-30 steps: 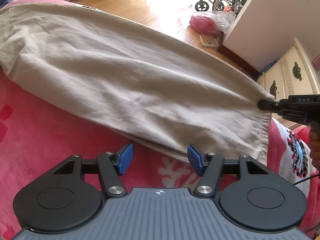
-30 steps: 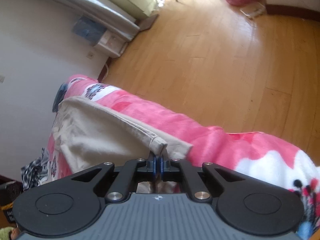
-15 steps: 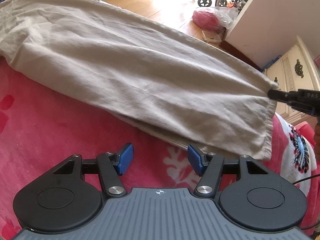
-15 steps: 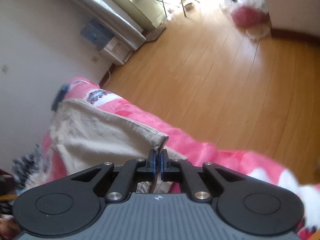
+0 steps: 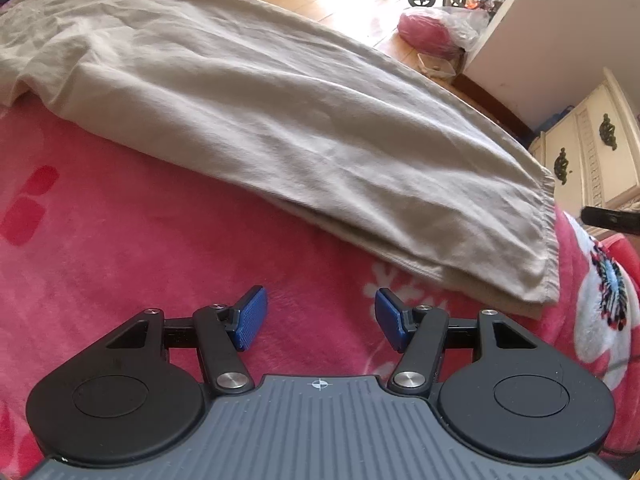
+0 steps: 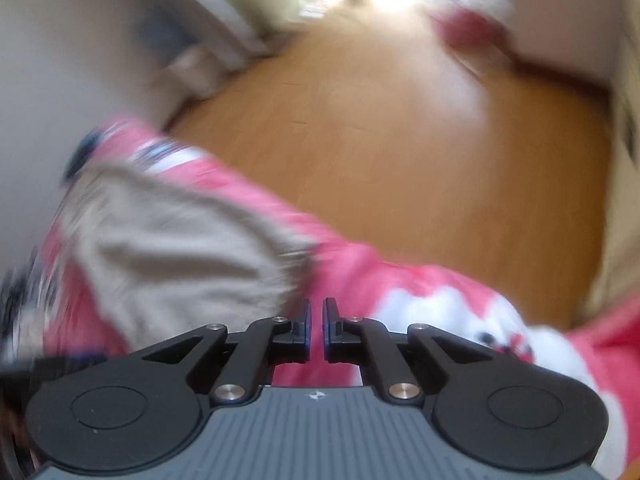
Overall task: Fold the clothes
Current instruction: 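Grasp the trouser leg end with the right gripper, pull it straight, release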
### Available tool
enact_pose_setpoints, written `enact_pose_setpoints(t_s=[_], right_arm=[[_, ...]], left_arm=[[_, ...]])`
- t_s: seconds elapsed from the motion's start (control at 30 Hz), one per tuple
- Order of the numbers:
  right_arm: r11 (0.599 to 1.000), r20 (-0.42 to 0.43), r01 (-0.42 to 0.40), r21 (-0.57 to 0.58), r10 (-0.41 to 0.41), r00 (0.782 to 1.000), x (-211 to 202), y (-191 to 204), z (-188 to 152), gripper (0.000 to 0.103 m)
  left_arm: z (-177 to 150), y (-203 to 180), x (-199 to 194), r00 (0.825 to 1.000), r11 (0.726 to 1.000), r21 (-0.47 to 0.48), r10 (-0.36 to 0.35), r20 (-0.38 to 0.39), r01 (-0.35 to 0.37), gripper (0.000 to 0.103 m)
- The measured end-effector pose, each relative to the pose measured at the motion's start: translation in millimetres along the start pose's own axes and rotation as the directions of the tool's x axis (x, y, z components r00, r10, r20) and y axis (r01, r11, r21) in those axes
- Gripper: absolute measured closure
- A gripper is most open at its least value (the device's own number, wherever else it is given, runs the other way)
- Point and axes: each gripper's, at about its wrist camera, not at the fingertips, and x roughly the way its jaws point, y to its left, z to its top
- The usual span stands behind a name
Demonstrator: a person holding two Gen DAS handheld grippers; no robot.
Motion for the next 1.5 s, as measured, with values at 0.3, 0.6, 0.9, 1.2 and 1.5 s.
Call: enact_pose_setpoints(t_s=[0.3,0.6,0.9,1.2,1.5], right_arm=[[0.596,-0.03,-0.005,-0.803,-0.033,0.999,29,139,-72,0.082],[0.34,0.007,0.05,-0.939,-0.128,0.992,63,162,-103,0.082],[0.435,0.031,0.075,-0.897,-0.107,0.994,54,157,-95,0.102],[0.54,-0.027,-0.005,-0.842,-0.033,0.999,25,147,-93,0.102],[0.443,-0.096,-0.037,-0.896,-0.111,0.989,41,142,-110,0.1]], left_arm=[[-21,8,-14,1.0,0.999,0.024,0.024,0.012,-0.024,0.043],[-41,29,-13,1.0,0.999,-0.016,0.03,0.002,-0.03,0.043],[-44,34,-18,0.999,0.999,-0.035,0.027,0.017,-0.026,0.043],[-44,34,-19,0.999,0.998,-0.056,0.04,0.015,-0.039,0.043],[-45,47,-25,0.998,0.995,-0.078,0.067,0.021,-0.065,0.043]])
